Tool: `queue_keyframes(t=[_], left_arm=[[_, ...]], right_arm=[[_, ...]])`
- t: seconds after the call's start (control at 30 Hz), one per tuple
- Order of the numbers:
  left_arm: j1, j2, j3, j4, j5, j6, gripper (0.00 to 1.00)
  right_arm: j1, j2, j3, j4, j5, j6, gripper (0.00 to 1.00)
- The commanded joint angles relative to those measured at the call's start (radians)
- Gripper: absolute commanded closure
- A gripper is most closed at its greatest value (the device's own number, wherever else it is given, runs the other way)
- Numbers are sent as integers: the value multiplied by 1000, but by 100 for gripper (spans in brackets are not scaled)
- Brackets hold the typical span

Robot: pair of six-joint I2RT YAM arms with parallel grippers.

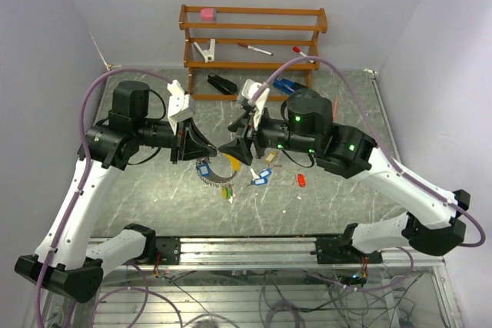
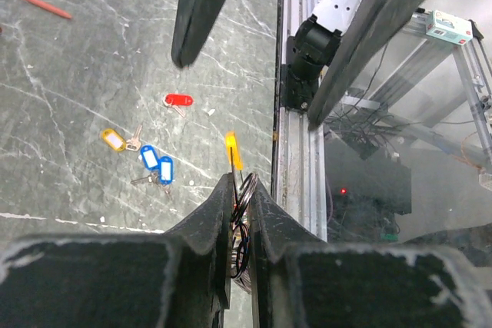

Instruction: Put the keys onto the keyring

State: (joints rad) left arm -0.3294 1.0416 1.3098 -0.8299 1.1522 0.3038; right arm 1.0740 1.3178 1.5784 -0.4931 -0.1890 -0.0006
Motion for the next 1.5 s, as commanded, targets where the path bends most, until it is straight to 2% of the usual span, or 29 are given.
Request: queue_keyframes(t=[0.0,0.17,0.53,0.97,1.1,1.27,1.47], left_arm=[[-7,2,59,-77,30,104,93],[-6,29,89,-94,103,125,93],[-7,32,87,-33,185,58,93],[-7,12,57,-55,131,86,92],[-7,7,42,-2,27,15,93],[-7,20,35,-8,11,-13,91],[-6,33,49,-35,-2,-5,68]], right_arm=[[-8,-52,-23,-45,-1,-32,43],[-10,-23,-75,-86,-68,-39,40],[-9,-6,-132,39,-115,-36,39],[-10,-30,-158,112,-83,-14,94],[-11,-31,-158,111,-77,-7,99],[-11,-37,-149,113,-48,14,100],[-11,-63,-167,137,-28,14,100]])
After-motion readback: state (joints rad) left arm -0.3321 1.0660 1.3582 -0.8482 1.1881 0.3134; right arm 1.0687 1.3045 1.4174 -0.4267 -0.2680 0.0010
